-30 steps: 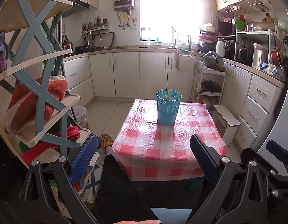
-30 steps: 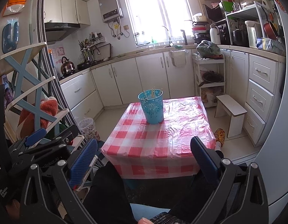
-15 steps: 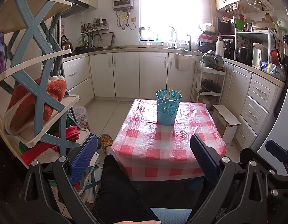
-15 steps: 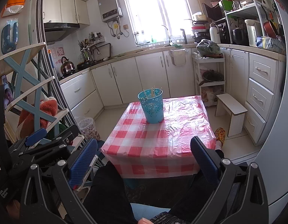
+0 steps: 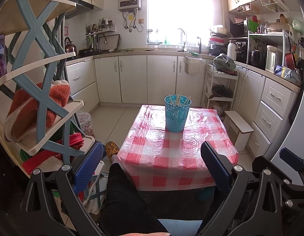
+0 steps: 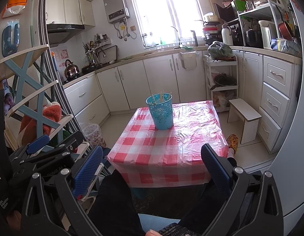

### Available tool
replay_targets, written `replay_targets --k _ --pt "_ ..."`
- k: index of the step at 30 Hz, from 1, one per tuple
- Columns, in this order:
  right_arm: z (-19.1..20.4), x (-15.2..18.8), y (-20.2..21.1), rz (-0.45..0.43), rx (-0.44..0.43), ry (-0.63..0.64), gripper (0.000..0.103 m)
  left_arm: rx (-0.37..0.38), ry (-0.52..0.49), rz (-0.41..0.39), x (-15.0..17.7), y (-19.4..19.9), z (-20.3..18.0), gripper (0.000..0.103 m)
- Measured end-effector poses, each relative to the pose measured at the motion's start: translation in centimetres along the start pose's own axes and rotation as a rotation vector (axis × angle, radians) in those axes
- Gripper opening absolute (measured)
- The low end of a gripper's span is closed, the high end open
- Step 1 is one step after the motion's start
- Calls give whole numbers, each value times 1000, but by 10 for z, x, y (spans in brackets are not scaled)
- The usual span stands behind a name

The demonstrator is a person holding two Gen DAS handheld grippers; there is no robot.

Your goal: Organize utensils

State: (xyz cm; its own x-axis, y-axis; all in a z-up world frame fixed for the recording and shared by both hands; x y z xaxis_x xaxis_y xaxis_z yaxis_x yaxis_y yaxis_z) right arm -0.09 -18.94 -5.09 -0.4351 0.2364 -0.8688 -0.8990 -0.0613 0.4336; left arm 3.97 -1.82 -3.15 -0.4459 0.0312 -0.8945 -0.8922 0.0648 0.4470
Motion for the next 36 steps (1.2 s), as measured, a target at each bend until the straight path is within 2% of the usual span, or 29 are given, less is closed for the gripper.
replay_targets --k 36 --pt "4 2 -2 5 -7 4 96 -1 0 -4 1 1 -1 95"
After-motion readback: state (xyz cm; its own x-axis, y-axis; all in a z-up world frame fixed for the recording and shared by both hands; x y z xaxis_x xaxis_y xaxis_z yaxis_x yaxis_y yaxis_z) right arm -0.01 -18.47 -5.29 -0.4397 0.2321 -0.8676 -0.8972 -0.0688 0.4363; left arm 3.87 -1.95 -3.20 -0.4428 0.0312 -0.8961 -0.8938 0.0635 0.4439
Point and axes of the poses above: each gripper's, at about its wrist camera, not at the fingertips, and y roughly against the way its jaws point, z to its left, x to its underside, the point moved 3 cm from there along -y, roughly the way its jaws point, and after that the axes turned 2 degrees about -z, right-handed, at the moved point
